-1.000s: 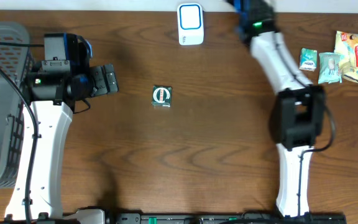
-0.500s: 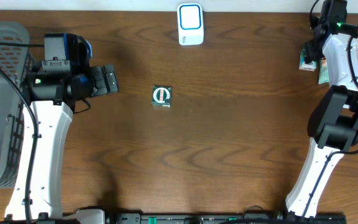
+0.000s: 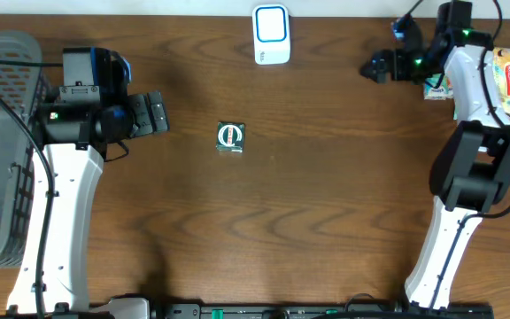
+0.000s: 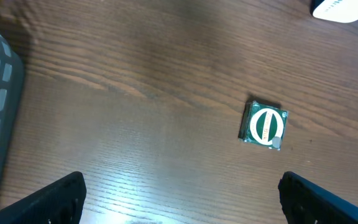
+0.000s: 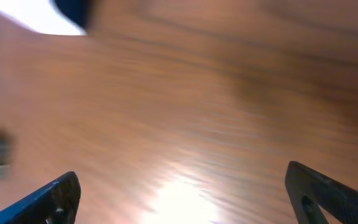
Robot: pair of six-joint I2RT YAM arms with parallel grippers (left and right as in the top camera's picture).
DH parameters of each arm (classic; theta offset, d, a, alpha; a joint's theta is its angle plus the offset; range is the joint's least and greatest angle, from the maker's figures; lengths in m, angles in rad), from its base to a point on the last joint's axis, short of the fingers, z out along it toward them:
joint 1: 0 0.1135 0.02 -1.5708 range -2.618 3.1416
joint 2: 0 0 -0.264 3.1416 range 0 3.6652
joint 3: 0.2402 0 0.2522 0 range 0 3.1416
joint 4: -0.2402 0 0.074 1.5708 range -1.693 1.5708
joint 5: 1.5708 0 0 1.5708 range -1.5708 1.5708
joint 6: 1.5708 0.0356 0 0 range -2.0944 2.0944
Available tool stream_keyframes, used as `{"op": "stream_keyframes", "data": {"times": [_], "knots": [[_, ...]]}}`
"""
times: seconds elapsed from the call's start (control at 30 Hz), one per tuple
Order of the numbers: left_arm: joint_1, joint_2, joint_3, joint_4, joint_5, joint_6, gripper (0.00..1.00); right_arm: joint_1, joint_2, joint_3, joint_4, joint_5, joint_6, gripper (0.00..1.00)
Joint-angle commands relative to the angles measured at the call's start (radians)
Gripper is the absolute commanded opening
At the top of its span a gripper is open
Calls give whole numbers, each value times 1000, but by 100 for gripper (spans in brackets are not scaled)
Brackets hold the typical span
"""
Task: Scan the item barcode
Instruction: 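Carry the snack box to the right table edge and release, then reach the right gripper to the green Zam-Buk tin and grasp it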
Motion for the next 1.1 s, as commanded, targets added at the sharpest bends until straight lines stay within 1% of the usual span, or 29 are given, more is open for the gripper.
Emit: {"op": "stream_keyframes", "data": {"times": [0.0, 0.1, 0.27, 0.3, 0.4, 0.43, 0.57, 0.63, 0.67, 0.7, 0.77, 0.9, 1.07], "knots": [[3, 0, 2, -3, -9, 2, 98, 32, -31, 10, -88, -420, 21, 99], [3, 0, 2, -3, -9, 2, 98, 85, -31, 6, -134, -410, 20, 99], [3, -1, 2, -3, -9, 2, 98, 217, -31, -32, -125, -251, 28, 99], [3, -1, 2, -3, -9, 2, 98, 269, -31, -43, -120, -177, 80, 99], [3, 0, 2, -3, -9, 2, 98, 355, -31, -57, -95, -25, 224, 99], [3, -1, 2, -3, -9, 2, 98, 397, -31, -62, -77, 62, 303, 99], [3, -1, 2, -3, -9, 2, 98, 530, -31, -68, 3, 317, 542, 99], [3, -1, 2, -3, -9, 2, 98, 590, -31, -68, 42, 375, 625, 99], [3, -1, 2, -3, -9, 2, 98, 652, -30, -68, 79, 415, 680, 99], [3, -1, 2, -3, -9, 2, 98, 664, -30, -68, 82, 426, 691, 99], [3, 0, 2, -3, -9, 2, 98, 734, -30, -69, 79, 517, 775, 99], [3, -1, 2, -3, -9, 2, 98, 824, -30, -71, 65, 657, 891, 99], [3, -1, 2, -3, -9, 2, 98, 886, -30, -103, 65, 741, 990, 99]]}}
